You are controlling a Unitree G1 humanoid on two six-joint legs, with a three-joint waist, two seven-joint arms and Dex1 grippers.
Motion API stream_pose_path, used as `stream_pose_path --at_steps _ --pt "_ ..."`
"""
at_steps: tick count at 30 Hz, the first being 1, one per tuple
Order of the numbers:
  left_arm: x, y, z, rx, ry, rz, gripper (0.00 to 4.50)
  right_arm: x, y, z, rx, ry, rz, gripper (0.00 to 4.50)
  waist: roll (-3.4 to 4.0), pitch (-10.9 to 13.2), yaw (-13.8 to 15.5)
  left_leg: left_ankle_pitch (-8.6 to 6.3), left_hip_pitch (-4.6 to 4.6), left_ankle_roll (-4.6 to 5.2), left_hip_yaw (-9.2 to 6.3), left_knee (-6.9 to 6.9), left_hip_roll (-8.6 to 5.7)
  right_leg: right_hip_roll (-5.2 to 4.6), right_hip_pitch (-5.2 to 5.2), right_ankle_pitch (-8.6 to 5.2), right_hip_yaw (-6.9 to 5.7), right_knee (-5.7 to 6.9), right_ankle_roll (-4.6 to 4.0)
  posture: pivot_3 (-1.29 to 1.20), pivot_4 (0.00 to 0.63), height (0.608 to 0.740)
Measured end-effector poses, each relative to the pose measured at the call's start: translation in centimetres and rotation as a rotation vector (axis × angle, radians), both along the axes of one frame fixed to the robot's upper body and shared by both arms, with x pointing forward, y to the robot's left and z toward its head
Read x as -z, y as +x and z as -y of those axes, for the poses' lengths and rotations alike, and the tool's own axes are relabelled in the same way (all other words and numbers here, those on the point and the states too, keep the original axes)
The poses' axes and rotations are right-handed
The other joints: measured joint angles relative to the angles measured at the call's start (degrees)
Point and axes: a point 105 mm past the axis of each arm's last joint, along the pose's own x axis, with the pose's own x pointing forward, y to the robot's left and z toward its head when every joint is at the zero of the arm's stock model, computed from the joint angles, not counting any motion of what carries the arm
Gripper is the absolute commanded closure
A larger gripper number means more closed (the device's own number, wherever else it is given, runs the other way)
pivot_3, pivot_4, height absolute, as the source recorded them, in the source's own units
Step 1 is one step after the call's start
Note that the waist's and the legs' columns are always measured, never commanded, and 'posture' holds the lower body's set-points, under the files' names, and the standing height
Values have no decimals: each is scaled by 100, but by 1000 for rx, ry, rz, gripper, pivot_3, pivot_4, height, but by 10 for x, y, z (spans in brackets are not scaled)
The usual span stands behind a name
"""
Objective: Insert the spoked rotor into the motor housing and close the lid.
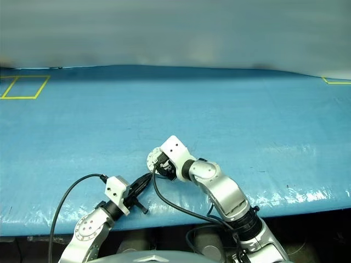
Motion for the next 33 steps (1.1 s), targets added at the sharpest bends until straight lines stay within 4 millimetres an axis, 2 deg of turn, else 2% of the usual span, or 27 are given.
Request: stream_pose_path --at_steps 13,21,33 --pt "-1 3 -3 3 16 19 4500 6 -4 15 -187 -5 14 1462 -3 -6 14 -9 4 7 4 1 -4 1 9 1 0 -6 -1 0 150 740" --pt "2 4 -7 -2 20 27 4500 9 -13 19 -254 3 -21 1462 -9 -37 11 -12 5 7 4 0 -4 7 15 6 0 -6 -9 0 150 740" --pt "0 6 -15 -22 33 43 4500 14 -12 7 -144 69 -23 1462 -12 -76 -22 -11 29 3 6 2 20 23 14 -2 5 5 4 0 150 740"
